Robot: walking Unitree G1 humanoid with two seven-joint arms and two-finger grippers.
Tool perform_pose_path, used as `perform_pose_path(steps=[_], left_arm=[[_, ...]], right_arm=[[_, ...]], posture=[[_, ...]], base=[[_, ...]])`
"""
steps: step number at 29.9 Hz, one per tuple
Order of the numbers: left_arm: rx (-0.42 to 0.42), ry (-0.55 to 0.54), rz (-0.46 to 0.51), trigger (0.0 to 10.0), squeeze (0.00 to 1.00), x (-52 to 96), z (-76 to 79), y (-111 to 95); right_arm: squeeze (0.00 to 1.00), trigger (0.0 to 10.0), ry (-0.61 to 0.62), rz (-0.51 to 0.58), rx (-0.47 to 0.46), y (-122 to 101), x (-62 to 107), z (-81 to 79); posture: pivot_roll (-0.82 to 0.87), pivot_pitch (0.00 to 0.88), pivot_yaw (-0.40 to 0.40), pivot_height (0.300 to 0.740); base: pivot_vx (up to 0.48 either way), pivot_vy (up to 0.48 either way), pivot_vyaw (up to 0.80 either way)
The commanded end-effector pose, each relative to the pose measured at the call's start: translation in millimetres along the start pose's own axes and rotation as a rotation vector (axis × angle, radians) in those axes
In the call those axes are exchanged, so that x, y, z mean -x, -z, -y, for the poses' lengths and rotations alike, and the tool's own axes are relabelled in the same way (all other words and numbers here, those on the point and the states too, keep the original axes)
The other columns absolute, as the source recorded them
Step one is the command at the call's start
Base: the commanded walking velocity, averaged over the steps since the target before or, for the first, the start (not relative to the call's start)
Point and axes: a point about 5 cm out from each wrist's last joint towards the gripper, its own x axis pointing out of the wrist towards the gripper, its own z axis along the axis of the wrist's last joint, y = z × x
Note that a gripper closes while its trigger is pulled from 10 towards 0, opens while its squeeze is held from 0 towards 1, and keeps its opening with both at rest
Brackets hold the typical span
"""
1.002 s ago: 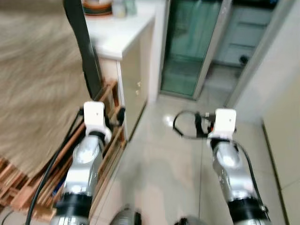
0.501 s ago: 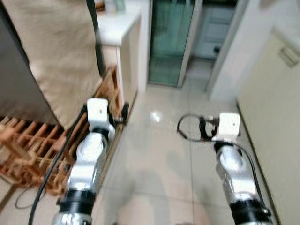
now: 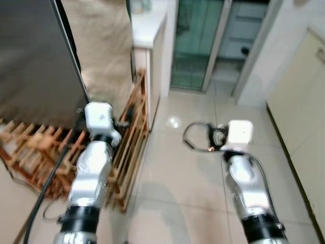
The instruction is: Restocking fridge
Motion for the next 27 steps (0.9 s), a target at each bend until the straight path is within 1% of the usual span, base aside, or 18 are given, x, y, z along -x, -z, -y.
perform_pose_path(steps=[1, 3, 6, 8, 9, 10, 12, 13, 15, 18, 19, 20, 22, 24, 25, 27], left_arm=[[0.019, 0.042, 0.027, 10.0, 0.0, -0.7, 11.4, -5.3], [0.012, 0.046, 0.053, 10.0, 0.0, -0.6, 15.1, -10.1], [-0.021, 0.045, 0.078, 10.0, 0.0, -1.7, 18.8, -17.1], [-0.026, 0.043, 0.081, 10.0, 0.0, -2.6, 19.9, -20.4], [-0.039, 0.025, 0.085, 10.0, 0.0, -6.8, 20.3, -26.7], [-0.039, 0.025, 0.085, 10.0, 0.0, -6.8, 20.3, -26.7], [-0.055, 0.006, 0.082, 10.0, 0.0, -16.4, 20.4, -35.7], [-0.055, 0.006, 0.082, 10.0, 0.0, -16.4, 20.4, -35.7], [-0.07, 0.004, 0.078, 10.0, 0.0, -22.6, 20.7, -38.7], [-0.073, 0.023, 0.06, 10.0, 0.0, -33.8, 26.2, -37.7], [-0.073, 0.023, 0.06, 10.0, 0.0, -33.8, 26.2, -37.7], [-0.094, 0.019, 0.028, 10.0, 0.0, -36.3, 25.3, -33.5], [-0.119, 0.026, 0.0, 10.0, 0.0, -30.6, 20.9, -28.1], [-0.136, 0.027, -0.022, 10.0, 0.0, -18.2, 11.4, -20.2], [-0.131, 0.015, -0.05, 10.0, 0.0, -8.3, 2.7, -13.0], [-0.068, -0.049, -0.084, 10.0, 0.0, 17.2, -18.7, -2.7]], right_arm=[[0.0, 10.0, 0.028, -0.009, 0.01, 2.8, 1.9, 9.9], [0.0, 10.0, 0.019, -0.012, 0.014, 2.9, 1.3, 9.7], [0.0, 10.0, 0.005, -0.012, 0.018, 2.5, -0.5, 7.4], [0.0, 10.0, 0.0, -0.009, 0.02, 1.5, -1.6, 6.1], [0.0, 10.0, -0.003, -0.005, 0.019, 0.0, -3.0, 4.7], [0.0, 10.0, -0.003, -0.005, 0.019, 0.0, -3.0, 4.7], [0.0, 10.0, -0.005, 0.003, 0.016, -1.6, -3.7, 2.9], [0.0, 10.0, -0.005, 0.003, 0.016, -1.6, -3.7, 2.9], [0.0, 10.0, -0.006, 0.007, 0.016, -2.1, -3.3, 1.9], [0.0, 10.0, -0.002, 0.009, 0.017, -1.2, -1.7, 2.7], [0.0, 10.0, -0.002, 0.009, 0.017, -1.2, -1.7, 2.7], [0.0, 10.0, 0.012, 0.016, 0.016, -2.1, 0.6, 6.3], [0.0, 10.0, 0.031, 0.028, 0.016, -5.4, 2.9, 11.5], [0.0, 10.0, 0.041, 0.044, 0.023, -9.3, 7.4, 15.6], [0.0, 10.0, 0.057, 0.073, 0.034, -15.4, 12.5, 19.4], [0.0, 10.0, 0.087, 0.136, 0.059, -29.2, 28.4, 28.4]], posture=[[-0.05, 0.0, -0.018, 0.723], [-0.04, 0.0, -0.026, 0.723], [-0.03, 0.0, -0.032, 0.723], [-0.03, 0.0, -0.032, 0.723], [-0.03, 0.0, -0.031, 0.723], [-0.03, 0.0, -0.031, 0.723], [-0.03, 0.0, -0.025, 0.723], [-0.03, 0.0, -0.025, 0.723], [-0.04, 0.0, -0.022, 0.723], [-0.05, 0.0, -0.012, 0.723], [-0.05, 0.0, -0.012, 0.723], [-0.07, 0.0, 0.006, 0.723], [-0.08, 0.0, 0.009, 0.723], [-0.08, 0.0, 0.016, 0.723], [-0.08, 0.0, 0.015, 0.723], [-0.08, 0.0, 0.015, 0.723]], base=[[0.0, 0.48, 0.0], [0.0, 0.48, 0.0], [0.0, 0.0, 0.0], [0.0, 0.0, 0.0], [0.0, 0.0, 0.0], [0.0, 0.0, 0.0], [0.0, 0.0, 0.0], [0.0, 0.0, 0.0], [0.0, 0.0, 0.0], [0.0, 0.0, 0.0], [0.0, 0.0, 0.0], [0.0, 0.0, 0.0], [0.0, 0.0, 0.0], [0.0, 0.0, 0.0], [0.0, 0.0, 0.0], [0.0, 0.0, 0.0]])
